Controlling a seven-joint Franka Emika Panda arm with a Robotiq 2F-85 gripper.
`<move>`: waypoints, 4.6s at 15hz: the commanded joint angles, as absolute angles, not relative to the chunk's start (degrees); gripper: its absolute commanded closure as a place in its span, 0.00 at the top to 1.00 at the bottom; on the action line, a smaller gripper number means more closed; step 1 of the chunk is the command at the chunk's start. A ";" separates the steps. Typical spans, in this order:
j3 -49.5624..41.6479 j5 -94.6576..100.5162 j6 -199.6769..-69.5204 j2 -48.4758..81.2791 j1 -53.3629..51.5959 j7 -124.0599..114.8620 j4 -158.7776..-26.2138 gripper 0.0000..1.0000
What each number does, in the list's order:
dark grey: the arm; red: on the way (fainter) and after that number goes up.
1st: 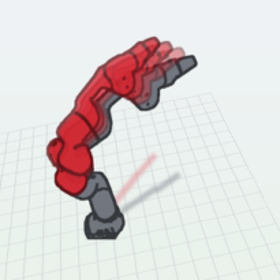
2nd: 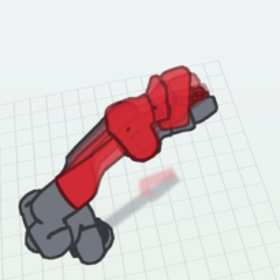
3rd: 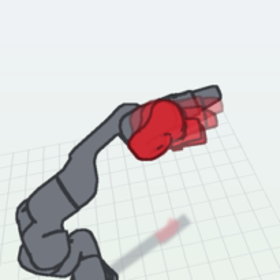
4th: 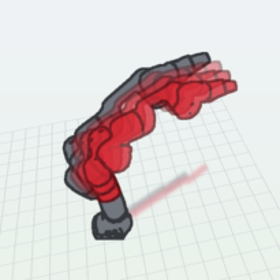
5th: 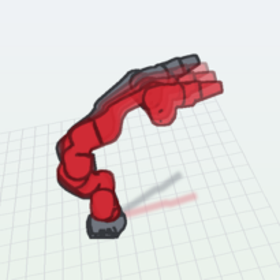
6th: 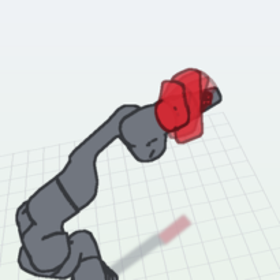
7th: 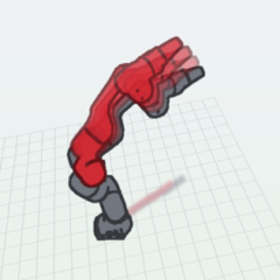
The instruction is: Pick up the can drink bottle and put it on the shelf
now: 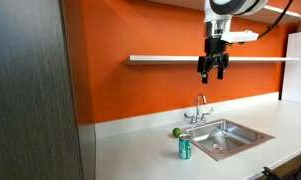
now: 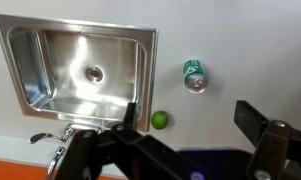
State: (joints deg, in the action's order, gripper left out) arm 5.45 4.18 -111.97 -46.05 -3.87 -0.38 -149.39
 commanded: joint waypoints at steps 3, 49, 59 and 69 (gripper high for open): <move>5.29 4.32 -111.79 -45.93 -4.08 -0.52 -149.24 1.00; 7.42 -0.62 -120.34 -36.17 -5.97 -5.64 -153.44 1.00; 10.56 -1.87 -129.10 -29.82 -6.74 -12.46 -158.20 1.00; 10.95 1.67 -148.75 -14.44 -4.86 -16.54 -159.84 1.00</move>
